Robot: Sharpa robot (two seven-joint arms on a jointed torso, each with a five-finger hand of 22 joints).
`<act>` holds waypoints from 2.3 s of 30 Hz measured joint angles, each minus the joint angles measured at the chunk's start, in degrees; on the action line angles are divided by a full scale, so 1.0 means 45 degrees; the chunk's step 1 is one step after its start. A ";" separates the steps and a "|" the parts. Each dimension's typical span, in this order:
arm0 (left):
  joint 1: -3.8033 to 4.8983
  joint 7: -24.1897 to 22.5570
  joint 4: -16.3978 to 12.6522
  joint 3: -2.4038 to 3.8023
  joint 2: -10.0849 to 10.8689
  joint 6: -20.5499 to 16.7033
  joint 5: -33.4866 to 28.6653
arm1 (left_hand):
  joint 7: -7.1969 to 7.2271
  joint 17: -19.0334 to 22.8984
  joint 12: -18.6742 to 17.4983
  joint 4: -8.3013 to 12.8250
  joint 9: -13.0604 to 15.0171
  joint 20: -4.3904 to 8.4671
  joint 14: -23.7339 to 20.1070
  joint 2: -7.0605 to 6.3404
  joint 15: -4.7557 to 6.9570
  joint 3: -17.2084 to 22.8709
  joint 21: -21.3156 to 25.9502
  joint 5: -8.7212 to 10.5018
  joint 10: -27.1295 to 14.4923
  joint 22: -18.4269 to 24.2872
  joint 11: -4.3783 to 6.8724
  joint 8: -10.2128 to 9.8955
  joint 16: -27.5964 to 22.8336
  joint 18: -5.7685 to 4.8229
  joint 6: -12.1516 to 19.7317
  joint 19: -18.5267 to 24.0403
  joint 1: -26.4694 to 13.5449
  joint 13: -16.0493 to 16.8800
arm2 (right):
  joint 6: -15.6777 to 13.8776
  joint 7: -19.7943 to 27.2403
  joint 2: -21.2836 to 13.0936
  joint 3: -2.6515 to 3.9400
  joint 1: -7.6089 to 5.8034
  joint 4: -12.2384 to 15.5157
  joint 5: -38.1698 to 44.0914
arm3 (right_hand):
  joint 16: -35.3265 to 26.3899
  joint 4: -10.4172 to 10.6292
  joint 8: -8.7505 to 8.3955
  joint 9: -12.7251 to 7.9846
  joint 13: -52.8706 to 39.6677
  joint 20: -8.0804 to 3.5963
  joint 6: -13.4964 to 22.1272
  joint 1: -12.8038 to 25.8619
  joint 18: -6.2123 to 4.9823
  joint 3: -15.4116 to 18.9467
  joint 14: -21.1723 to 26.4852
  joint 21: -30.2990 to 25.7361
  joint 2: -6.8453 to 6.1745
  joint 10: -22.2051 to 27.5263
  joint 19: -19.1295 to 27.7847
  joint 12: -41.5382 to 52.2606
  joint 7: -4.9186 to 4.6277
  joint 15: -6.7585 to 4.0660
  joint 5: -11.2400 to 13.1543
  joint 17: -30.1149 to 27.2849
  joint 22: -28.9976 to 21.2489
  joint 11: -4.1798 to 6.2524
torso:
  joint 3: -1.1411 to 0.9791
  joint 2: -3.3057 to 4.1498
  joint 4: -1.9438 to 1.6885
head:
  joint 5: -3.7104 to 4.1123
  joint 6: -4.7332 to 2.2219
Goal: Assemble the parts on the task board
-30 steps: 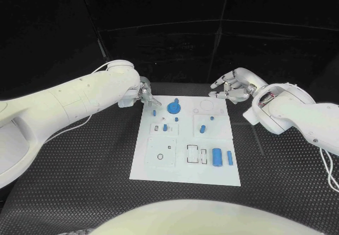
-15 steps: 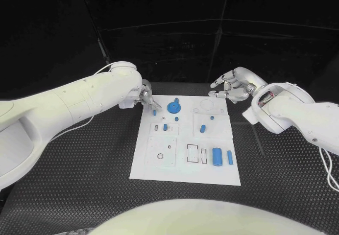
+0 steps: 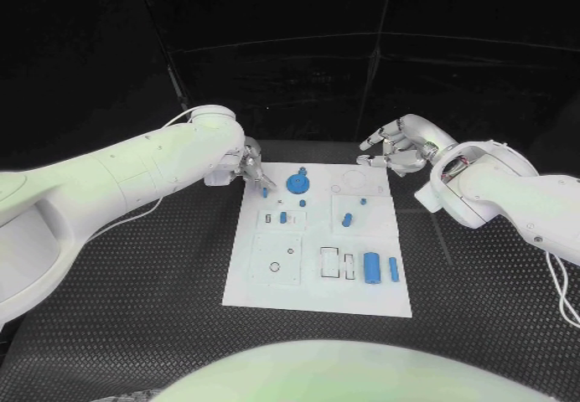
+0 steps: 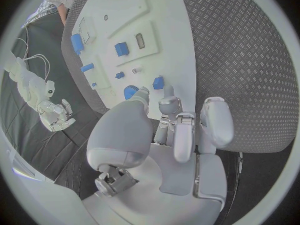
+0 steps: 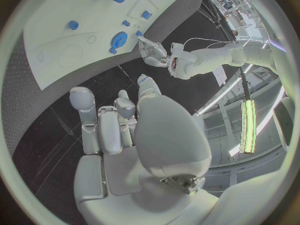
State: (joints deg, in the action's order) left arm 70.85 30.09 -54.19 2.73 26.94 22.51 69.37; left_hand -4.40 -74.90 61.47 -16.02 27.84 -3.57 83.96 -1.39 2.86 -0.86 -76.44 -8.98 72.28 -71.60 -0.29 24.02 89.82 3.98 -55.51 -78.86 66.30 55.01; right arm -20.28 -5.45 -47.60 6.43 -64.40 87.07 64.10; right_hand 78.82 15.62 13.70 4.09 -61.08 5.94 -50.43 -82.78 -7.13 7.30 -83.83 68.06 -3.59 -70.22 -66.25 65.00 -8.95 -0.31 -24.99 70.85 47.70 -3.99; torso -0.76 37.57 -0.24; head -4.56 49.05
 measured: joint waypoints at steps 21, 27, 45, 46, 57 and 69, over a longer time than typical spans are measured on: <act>-0.0010 -0.0018 0.0090 -0.0008 -0.0104 0.0242 -0.0233 | 0.0043 0.0000 0.0000 0.0161 -0.0154 0.0044 0.0000 0.0580 0.0000 0.0024 0.0000 0.0000 0.0045 -0.0048 0.0045 0.0000 0.0000 0.0000 -0.0140 -0.0043 0.0933 -0.0070 | 0.0003 0.0007 0.0038 0.0000 0.0000 -0.0026 0.0001 | 0.0000 0.0000 0.0000 0.0000 -0.0001 0.0000 0.0000 0.0000 0.0001 0.0000 0.0000 0.0000 0.0000 0.0000 0.0000 0.0000 0.0000 0.0000 0.0000 -0.0002 0.0000 0.0000 | 0.0002 0.0005 0.0006 | -0.0002 0.0060; -0.0016 -0.0018 0.0146 -0.0010 -0.0125 0.0283 -0.0382 | 0.0043 0.0000 0.0000 0.0337 -0.0204 0.0044 0.0000 0.0818 0.0000 0.0201 0.0001 0.0000 0.0045 -0.0065 0.0045 -0.0056 0.0000 -0.0001 -0.0139 -0.0043 0.1346 -0.0094 | 0.0003 0.0011 0.0046 0.0000 0.0000 -0.0037 0.0001 | 0.0000 0.0000 0.0000 0.0001 -0.0001 0.0000 0.0000 0.0000 0.0001 0.0000 0.0000 0.0000 0.0000 0.0000 0.0000 0.0000 0.0000 0.0000 0.0000 -0.0003 0.0001 0.0000 | 0.0004 0.0005 0.0006 | -0.0001 0.0085; -0.0029 -0.0024 0.0359 -0.0013 -0.0239 0.0337 -0.0601 | 0.0087 0.0000 -0.0006 0.0975 -0.0345 0.0054 0.0005 0.1292 0.0005 0.0846 0.0001 -0.0058 0.0044 -0.0104 0.0044 -0.0159 0.0000 -0.0002 -0.0182 -0.0053 0.2371 -0.0215 | 0.0005 0.0020 0.0045 0.0000 0.0000 -0.0035 0.0000 | 0.0000 0.0000 0.0000 0.0001 -0.0023 0.0000 0.0000 0.0000 0.0000 0.0000 0.0000 0.0000 0.0000 0.0000 0.0000 0.0000 0.0000 0.0000 -0.0069 -0.0005 0.0012 0.0000 | 0.0002 0.0002 0.0012 | 0.0010 0.0121; -0.0029 -0.0026 0.0360 -0.0013 -0.0239 0.0337 -0.0605 | 0.0086 0.0000 -0.0054 0.1090 -0.0356 0.0086 0.0030 0.1317 0.0030 0.1039 0.0001 -0.0089 0.0044 -0.0104 0.0043 -0.0176 0.0000 0.0000 -0.0181 -0.0085 0.2576 -0.0233 | 0.0005 0.0020 0.0044 0.0000 0.0000 -0.0035 0.0000 | 0.0000 0.0000 0.0000 0.0001 -0.0023 0.0000 0.0000 0.0000 0.0000 0.0000 0.0000 0.0000 0.0000 0.0000 0.0000 0.0000 0.0000 0.0000 -0.0069 -0.0005 0.0012 0.0000 | 0.0002 0.0002 0.0012 | 0.0011 0.0121; -0.0059 -0.0092 0.0192 -0.0022 -0.0062 0.0301 -0.0748 | -0.0029 0.0000 -0.0399 0.1133 -0.0237 0.0088 -0.0002 0.0069 0.0094 0.4535 0.0002 -0.0173 -0.0005 -0.0224 0.0040 -0.0030 0.0000 -0.0001 -0.0020 -0.0087 0.2581 -0.0590 | 0.0012 0.0022 0.0035 0.0000 0.0000 -0.0036 0.0000 | 0.0000 0.0000 0.0000 0.0001 -0.0022 0.0000 0.0000 0.0000 0.0001 0.0000 0.0000 0.0000 0.0000 0.0000 0.0000 0.0000 0.0000 0.0000 -0.0069 0.0009 0.0012 0.0000 | -0.0002 -0.0012 0.0006 | -0.0007 0.0137; -0.0078 -0.0348 -0.0858 -0.0026 0.0776 -0.0300 -0.1153 | -0.0035 0.0000 -0.0399 0.1603 0.0134 0.0087 -0.0002 -0.0729 0.0094 0.6405 0.0002 -0.0171 0.0183 -0.0346 0.0088 0.0497 0.0000 -0.0001 -0.0023 -0.0086 0.1570 -0.0674 | 0.0030 0.0037 0.0031 0.0000 0.0000 -0.0094 0.0000 | 0.0001 0.0000 0.0000 0.0001 -0.0021 0.0000 0.0000 0.0000 0.0000 0.0000 0.0000 0.0000 0.0000 0.0000 0.0000 0.0000 0.0000 0.0000 -0.0121 0.0008 0.0011 0.0000 | -0.0005 -0.0020 -0.0018 | -0.0100 0.0083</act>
State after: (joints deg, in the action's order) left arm 70.50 28.52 -58.05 2.61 30.44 21.16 64.18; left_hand -4.55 -74.90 59.67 -8.81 28.45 -3.18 83.95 -4.67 3.28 27.96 -76.43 -9.74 73.10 -73.15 0.11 26.25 89.82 3.97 -55.61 -79.25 73.36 51.97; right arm -20.15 -5.29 -47.46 6.43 -64.40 86.64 64.10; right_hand 78.83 15.62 13.70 4.10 -61.18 5.94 -50.43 -82.78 -7.13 7.30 -83.83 68.06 -3.59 -70.22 -66.25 65.00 -8.95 -0.31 -25.54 70.88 47.75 -3.99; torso -0.78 37.49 -0.32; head -5.02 49.43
